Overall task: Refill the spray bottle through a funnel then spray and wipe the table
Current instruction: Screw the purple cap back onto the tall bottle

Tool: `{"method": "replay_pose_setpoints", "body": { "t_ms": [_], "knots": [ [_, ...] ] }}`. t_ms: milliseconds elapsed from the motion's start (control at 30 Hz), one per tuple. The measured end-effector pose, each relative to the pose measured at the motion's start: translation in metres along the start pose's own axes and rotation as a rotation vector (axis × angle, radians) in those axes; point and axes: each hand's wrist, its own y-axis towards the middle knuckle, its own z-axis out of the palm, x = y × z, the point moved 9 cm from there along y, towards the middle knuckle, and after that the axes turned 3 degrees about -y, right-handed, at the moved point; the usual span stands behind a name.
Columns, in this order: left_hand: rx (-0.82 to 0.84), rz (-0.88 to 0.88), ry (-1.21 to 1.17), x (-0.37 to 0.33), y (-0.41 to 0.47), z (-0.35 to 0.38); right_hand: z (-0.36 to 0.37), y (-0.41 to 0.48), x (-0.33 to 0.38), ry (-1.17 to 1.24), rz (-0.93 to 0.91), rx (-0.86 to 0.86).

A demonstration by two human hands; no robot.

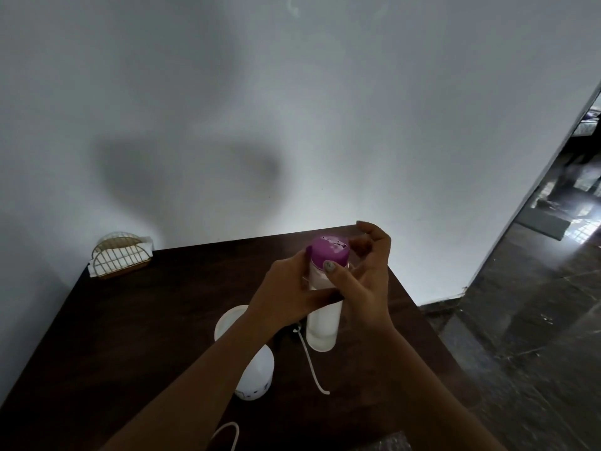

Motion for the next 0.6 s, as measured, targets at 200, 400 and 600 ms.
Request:
{"method": "replay_pose_setpoints", "body": {
  "t_ms": [200,400,600],
  "knots": [
    [0.005,0.011,-0.007,0.0015,-0.0006,-0.0015,0.0096,0.0032,0.0014,-0.093,0.042,0.096],
    [-0.041,0.009,0.063,0.0024,0.0015,-0.002,0.0074,0.0029,-0.0009,-0.169,0.083,0.039],
    [-0.07,0.044,0.038,-0.0009,0.0005,-0.0045,0.0054,0.0035,0.0023,-0.187,0.086,-0.052]
  ]
}}
